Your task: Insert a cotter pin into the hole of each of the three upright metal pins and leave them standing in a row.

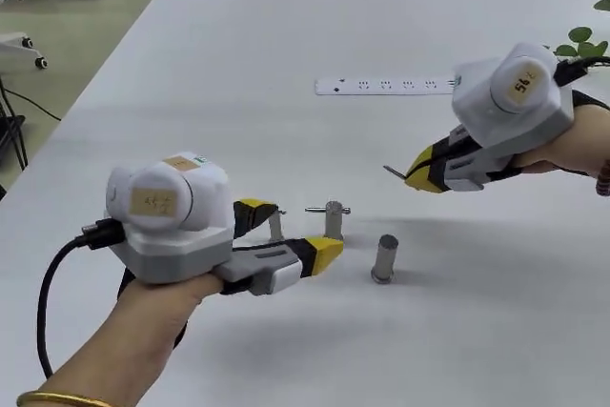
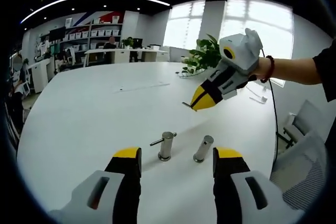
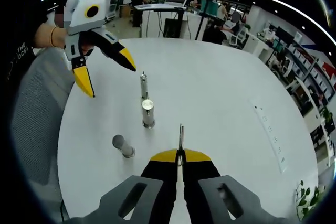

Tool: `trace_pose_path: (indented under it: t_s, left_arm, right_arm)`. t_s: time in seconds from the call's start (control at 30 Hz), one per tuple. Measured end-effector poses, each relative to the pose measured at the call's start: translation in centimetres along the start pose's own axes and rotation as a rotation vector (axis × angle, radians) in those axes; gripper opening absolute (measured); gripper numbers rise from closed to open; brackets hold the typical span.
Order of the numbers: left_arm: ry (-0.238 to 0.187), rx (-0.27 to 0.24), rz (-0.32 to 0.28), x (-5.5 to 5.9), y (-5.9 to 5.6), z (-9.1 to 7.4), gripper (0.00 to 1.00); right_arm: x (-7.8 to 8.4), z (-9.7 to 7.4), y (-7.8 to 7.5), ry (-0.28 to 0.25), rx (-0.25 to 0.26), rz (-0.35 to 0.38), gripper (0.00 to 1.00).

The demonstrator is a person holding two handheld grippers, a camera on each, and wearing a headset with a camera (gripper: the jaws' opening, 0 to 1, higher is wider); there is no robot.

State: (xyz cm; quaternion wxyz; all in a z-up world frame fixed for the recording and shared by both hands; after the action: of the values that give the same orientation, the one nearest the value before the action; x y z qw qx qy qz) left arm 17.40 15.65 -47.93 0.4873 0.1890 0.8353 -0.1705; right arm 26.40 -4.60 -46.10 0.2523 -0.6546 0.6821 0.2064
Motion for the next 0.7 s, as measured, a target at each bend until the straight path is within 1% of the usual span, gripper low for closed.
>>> trace_pose_path:
  t_s: [0.07,0.13,0.23,0.37,0.5,0.57,0.6,0.63,0.7]
  left_arm:
    - [0.004,0.009,-0.012,-0.2,0.0,0.2,0.5]
    - [0.021,0.021,-0.036,-0.3,-0.1,0.4,0.47]
    - [0.041,0.036,-0.043,-0.5,-0.3,0.7,0.39]
    - [0.061,0.068,-0.128,-0.6,-0.4,1.0,0.36]
    - [0.055,0.087,-0.176,-1.0,-0.6,1.1,0.33]
    - [0.054,0.103,-0.213,-1.2,-0.6,1.2,0.3]
    - [0.053,0.118,-0.242,-1.2,-0.6,1.3,0.27]
    - [0.057,0.126,-0.264,-1.3,-0.6,1.3,0.25]
    - [0.053,0.136,-0.277,-1.3,-0.6,1.4,0.22]
  right_arm:
    - [-0.4,0.0,0.3,-0.005,-0.005,-0.021,0.0]
    - [-0.9,0.0,0.6,-0.01,-0.006,-0.042,0.0]
    - [-1.4,0.0,1.1,-0.015,-0.015,-0.067,0.0]
    - [-2.3,0.2,1.8,-0.024,-0.029,-0.108,0.0]
    - [-2.9,0.4,2.4,-0.025,-0.048,-0.148,0.0]
    - [-3.1,0.6,2.7,-0.025,-0.058,-0.168,0.0]
    - [-3.2,0.7,2.8,-0.024,-0.065,-0.182,0.0]
    - [-3.2,0.7,2.7,-0.024,-0.068,-0.192,0.0]
    - [-3.3,0.9,2.7,-0.021,-0.076,-0.217,0.0]
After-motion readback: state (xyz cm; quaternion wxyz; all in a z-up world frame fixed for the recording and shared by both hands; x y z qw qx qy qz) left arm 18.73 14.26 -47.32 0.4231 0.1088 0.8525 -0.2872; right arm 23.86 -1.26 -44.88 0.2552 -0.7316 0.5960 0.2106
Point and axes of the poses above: the centre of the closed fingertips' face, and the gripper's own axes: z roughly forward along the fingers, y roughly to its left, x roughly out of its underside, the point moved 9 cm from there along -z, roughly backward along the fingers, and after that the axes turned 12 degrees about -x, right-handed, at the moved point
